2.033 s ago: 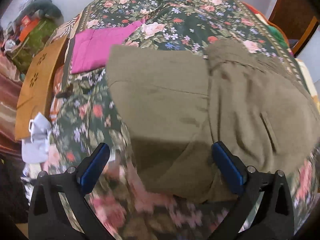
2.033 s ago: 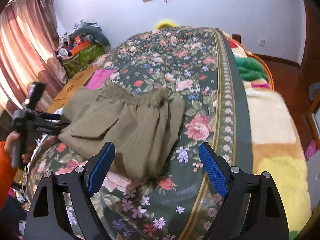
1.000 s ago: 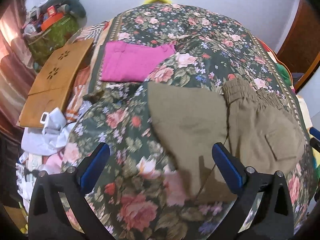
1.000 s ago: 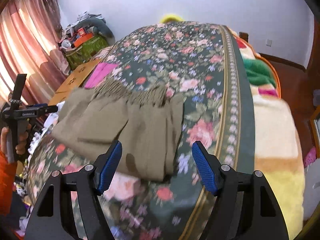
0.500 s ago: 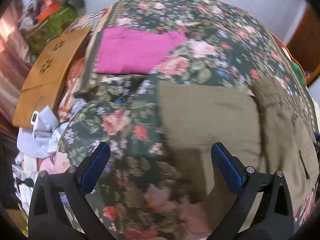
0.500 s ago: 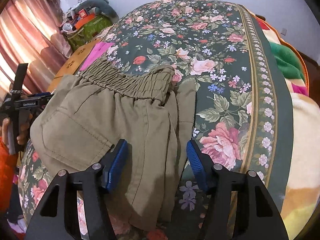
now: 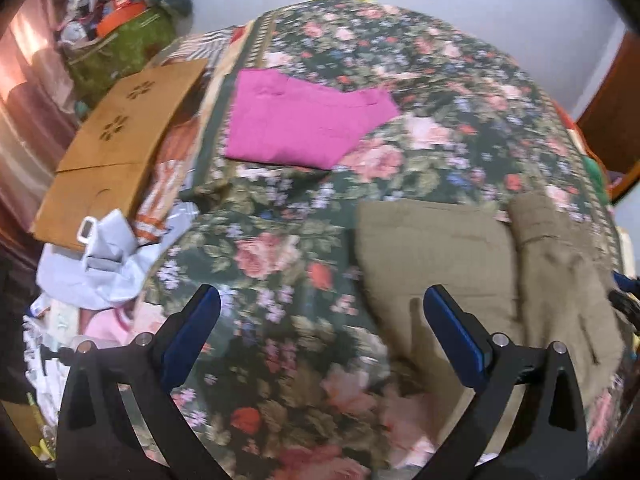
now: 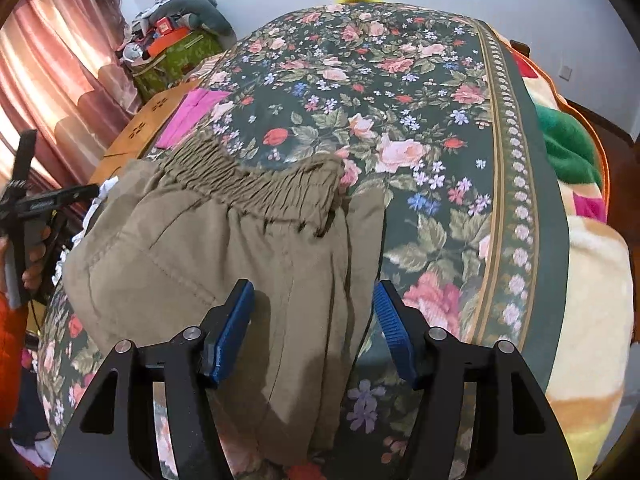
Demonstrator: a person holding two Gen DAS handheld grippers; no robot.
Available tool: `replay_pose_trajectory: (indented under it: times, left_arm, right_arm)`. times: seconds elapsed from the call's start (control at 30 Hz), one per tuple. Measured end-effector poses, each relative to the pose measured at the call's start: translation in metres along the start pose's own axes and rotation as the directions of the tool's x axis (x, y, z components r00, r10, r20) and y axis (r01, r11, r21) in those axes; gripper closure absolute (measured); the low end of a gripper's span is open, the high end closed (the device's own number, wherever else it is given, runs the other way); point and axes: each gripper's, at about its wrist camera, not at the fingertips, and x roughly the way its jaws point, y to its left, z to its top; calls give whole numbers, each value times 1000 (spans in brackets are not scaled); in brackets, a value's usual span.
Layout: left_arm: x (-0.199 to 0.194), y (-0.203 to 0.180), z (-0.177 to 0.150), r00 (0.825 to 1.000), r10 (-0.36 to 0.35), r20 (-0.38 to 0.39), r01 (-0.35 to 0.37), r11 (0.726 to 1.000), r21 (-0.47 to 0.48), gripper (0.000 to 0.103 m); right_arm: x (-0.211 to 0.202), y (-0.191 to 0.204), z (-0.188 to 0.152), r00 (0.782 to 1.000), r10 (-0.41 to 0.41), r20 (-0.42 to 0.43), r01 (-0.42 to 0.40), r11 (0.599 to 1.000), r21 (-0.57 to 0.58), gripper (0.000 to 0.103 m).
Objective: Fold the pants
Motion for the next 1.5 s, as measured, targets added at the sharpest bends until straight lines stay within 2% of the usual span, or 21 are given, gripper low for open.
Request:
replay_pose_trajectory:
  times: [0.1,0.2,0.27,0.4,0.47,0.53,0.63,0.67,0.7,0.73,0.77,0.83,0.93,1.13,1.3,1.5]
  left_arm:
    - [3,-15,-4,997,-70,-17,70,997,18,0]
    - [17,-27,-6,994,-89,-61,91,996,26,0]
    - [29,-34,-7,990,-105,-96,107,994,24,0]
    - [41,-44,-7,981,-154,-116,157,987,17,1]
    - [43,-48,-5,975,-185,-124,189,982,19,16]
    - [44,-53,-2,971,-204,-123,208,978,23,24]
    - [41,-61,0,975,-196,-103,202,978,50,40]
    - [40,-62,0,975,-198,-99,203,978,53,49]
    - [38,-64,1,975,-200,-93,205,977,53,55]
    - [35,-64,2,978,-193,-78,197,979,48,68]
    - [31,-65,3,982,-177,-65,180,982,48,79]
    - [24,-65,5,985,-164,-50,166,985,50,85]
    - [13,-63,10,984,-176,-25,177,983,42,89]
    - [-12,-61,21,984,-178,28,176,983,55,91]
    - [-34,-62,31,987,-139,87,130,987,96,92]
    - [-58,-54,54,980,-97,171,81,991,103,92]
  right_arm:
    - [12,-7,6,999,4,-40,-3,1000,31,40]
    - [28,-17,7,993,53,-104,-42,994,103,33]
    - [32,-21,7,991,82,-101,-69,989,132,30]
    - [37,-16,9,991,90,-103,-80,992,100,27]
    - [41,-15,9,990,95,-106,-86,993,86,34]
    - [43,-15,11,988,108,-109,-98,991,88,39]
    - [44,-18,11,987,123,-105,-112,988,103,56]
    - [44,-19,11,987,125,-102,-114,988,107,59]
    - [43,-19,11,987,129,-98,-118,987,111,66]
    - [42,-19,11,989,122,-87,-112,988,109,76]
    - [39,-17,11,991,119,-69,-111,988,102,81]
    - [34,-10,11,995,93,-43,-90,994,69,85]
    - [26,-3,15,998,68,-13,-67,997,29,87]
    - [6,6,33,997,74,28,-73,997,-26,88]
    - [-17,22,53,994,70,89,-63,995,-73,89]
    - [-34,39,85,986,69,152,-54,993,-102,89]
